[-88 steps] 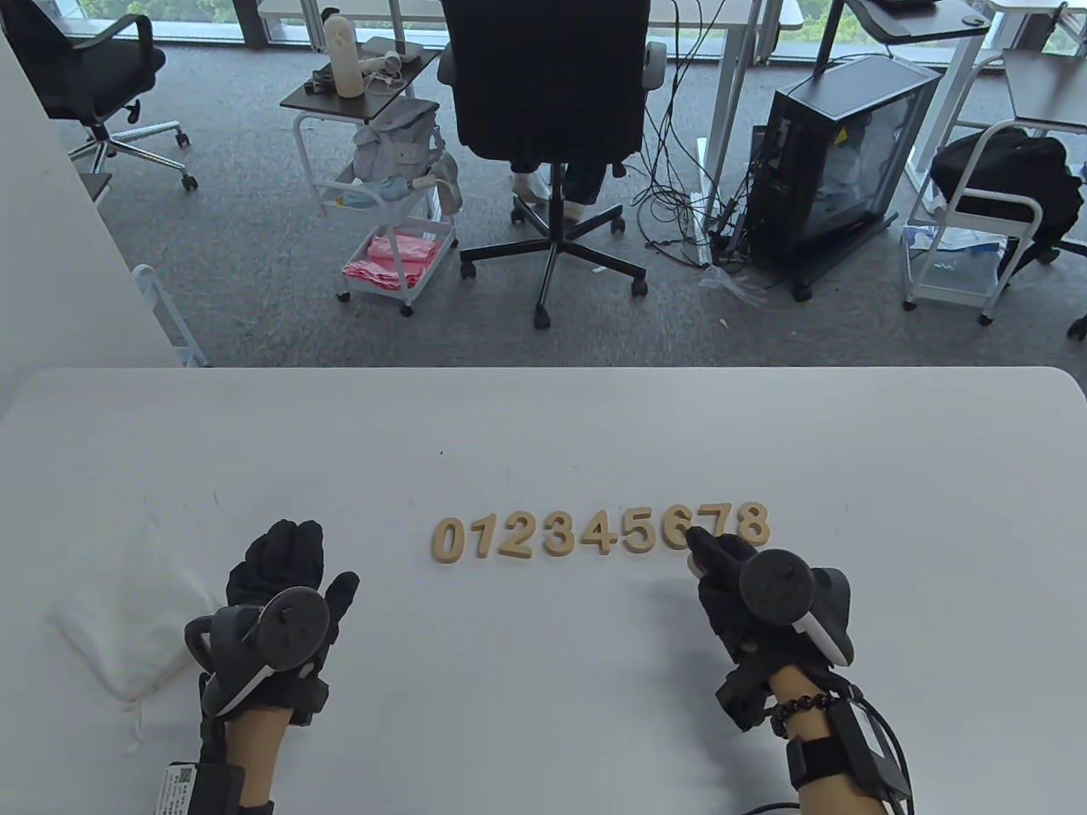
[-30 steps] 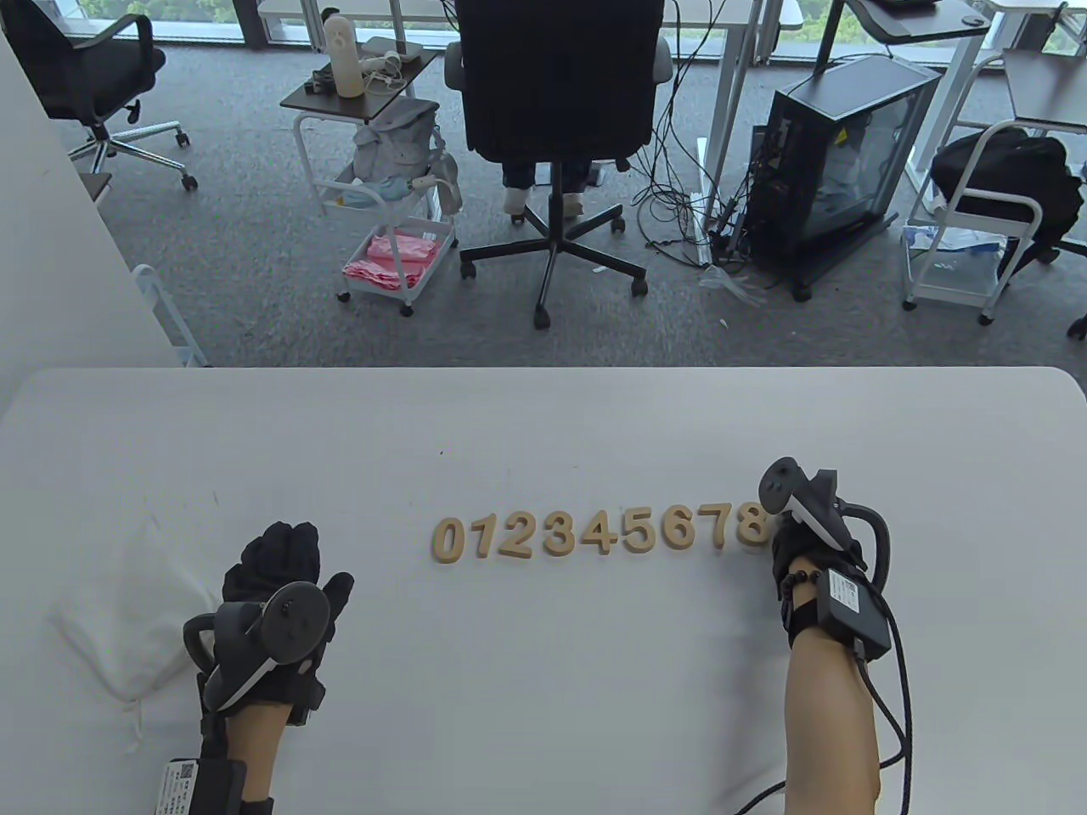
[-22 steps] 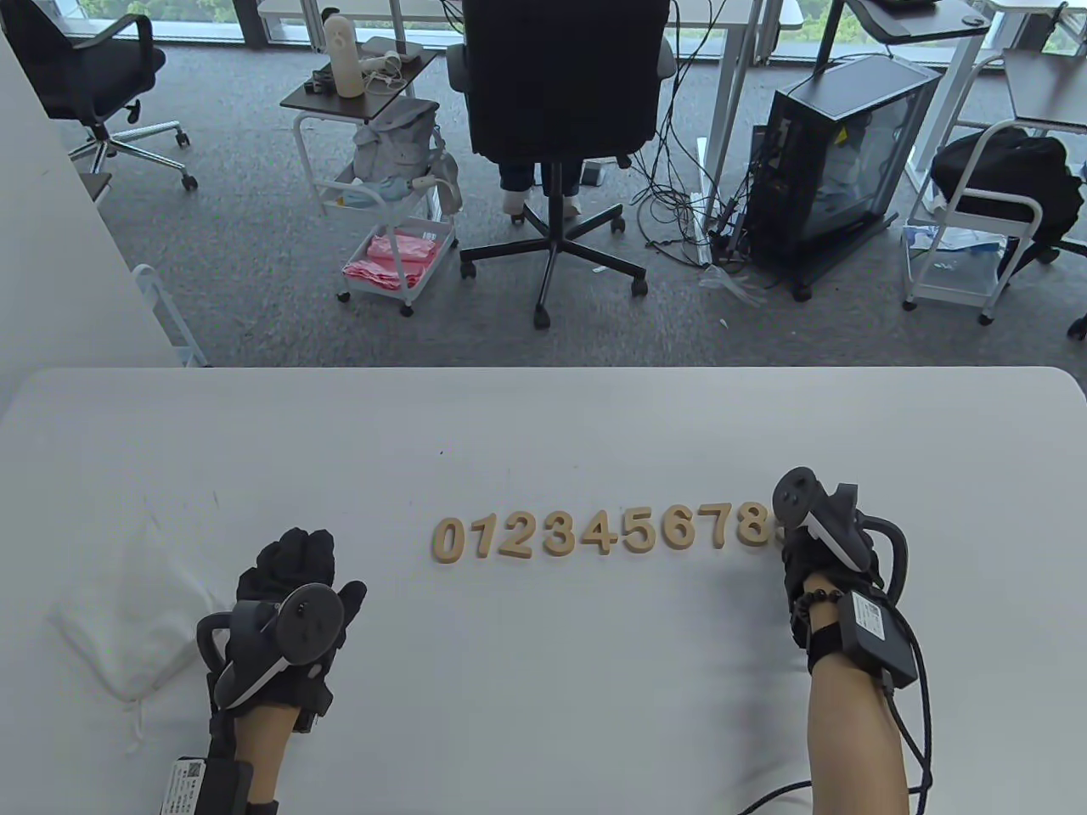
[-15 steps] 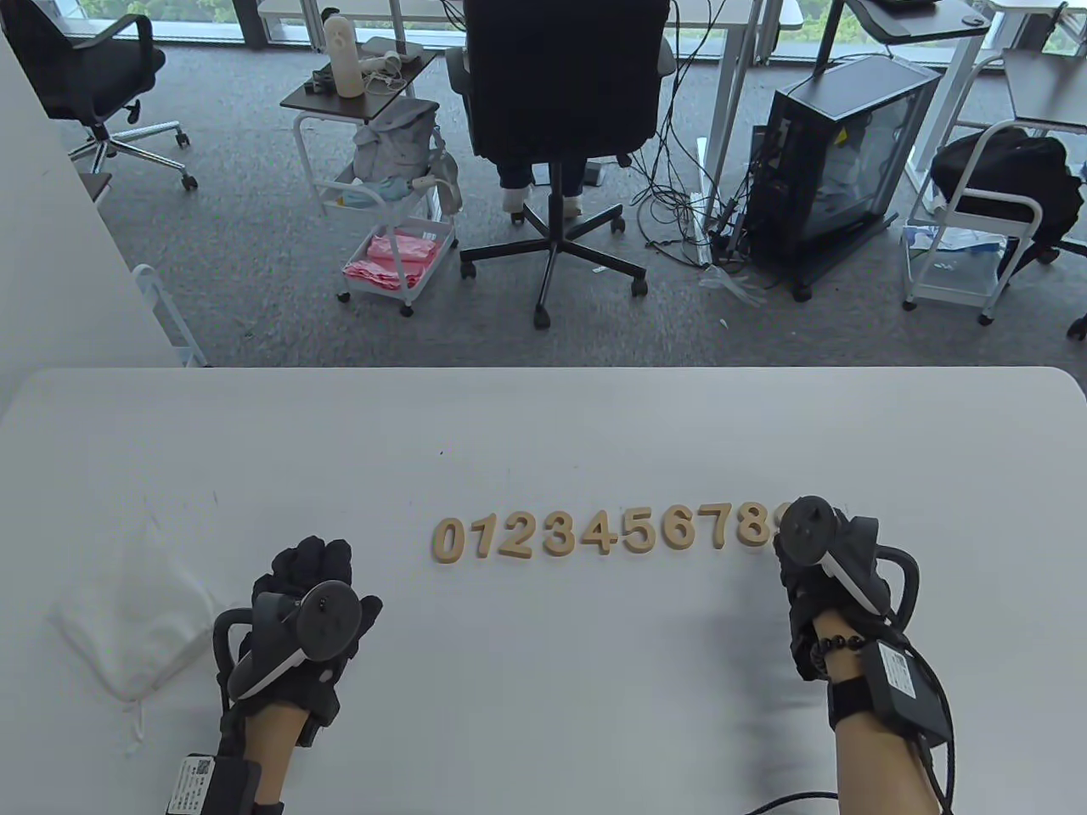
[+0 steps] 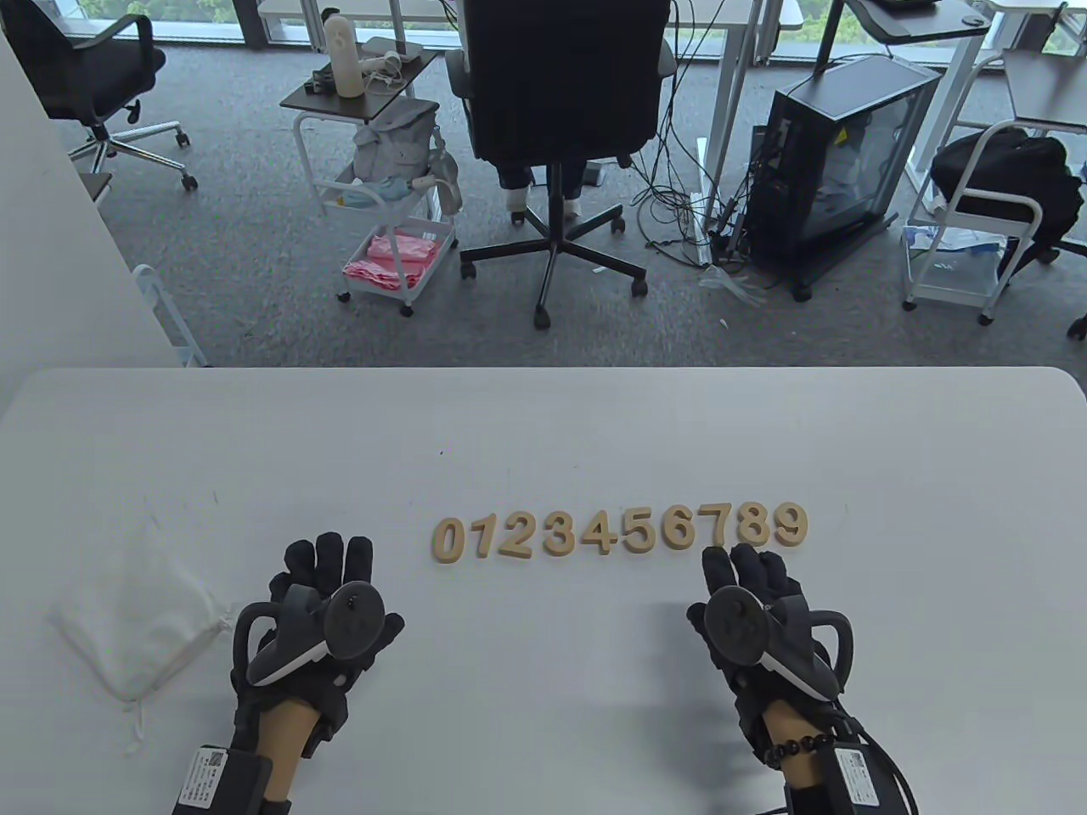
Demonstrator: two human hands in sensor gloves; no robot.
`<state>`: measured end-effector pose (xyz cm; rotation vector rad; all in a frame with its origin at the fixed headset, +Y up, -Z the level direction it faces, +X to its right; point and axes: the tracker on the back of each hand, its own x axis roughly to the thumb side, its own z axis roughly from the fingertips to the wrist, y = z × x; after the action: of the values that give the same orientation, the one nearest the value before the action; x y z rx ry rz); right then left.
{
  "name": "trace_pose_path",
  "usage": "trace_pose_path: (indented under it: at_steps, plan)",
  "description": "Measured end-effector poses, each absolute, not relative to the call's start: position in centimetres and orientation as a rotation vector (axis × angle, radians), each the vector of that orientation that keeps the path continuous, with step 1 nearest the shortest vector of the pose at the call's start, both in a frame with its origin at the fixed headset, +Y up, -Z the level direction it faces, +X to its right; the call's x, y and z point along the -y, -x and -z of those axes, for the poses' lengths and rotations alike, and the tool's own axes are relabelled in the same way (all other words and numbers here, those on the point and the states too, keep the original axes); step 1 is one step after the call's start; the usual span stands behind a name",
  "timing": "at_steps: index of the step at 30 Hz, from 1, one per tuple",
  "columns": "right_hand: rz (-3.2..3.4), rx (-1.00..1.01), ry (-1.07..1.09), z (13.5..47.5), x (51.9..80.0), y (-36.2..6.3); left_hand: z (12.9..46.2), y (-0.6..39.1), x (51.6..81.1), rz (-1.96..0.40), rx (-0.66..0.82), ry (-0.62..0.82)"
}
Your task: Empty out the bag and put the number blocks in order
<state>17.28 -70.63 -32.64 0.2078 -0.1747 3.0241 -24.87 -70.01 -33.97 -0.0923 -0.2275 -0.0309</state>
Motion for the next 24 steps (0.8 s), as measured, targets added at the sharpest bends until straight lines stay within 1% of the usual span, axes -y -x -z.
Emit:
trace_pose_path:
  at_steps: [3, 5, 11, 19, 24]
  plan:
    - [-3.037, 0.189, -0.243, 32.2, 71.7, -16.8, 34.0, 24.8, 70.2, 0.033, 0.229, 0.099]
    - [-3.044, 0.122, -0.260, 32.2, 72.1, -16.6, 34.0, 24.7, 70.3, 0.043, 0.229, 0.103]
    - [-3.041, 0.121, -0.267, 32.1, 72.3, -16.7, 34.1, 24.5, 70.6, 0.056, 0.229, 0.097]
    - [-3.018, 0.115, -0.224, 32.2, 72.6, -17.5, 33.9, 24.7, 70.4, 0.044, 0.220, 0.053]
    - [-2.996, 0.108, -0.241, 32.3, 72.7, -17.5, 34.1, 24.8, 70.5, 0.041, 0.210, 0.054]
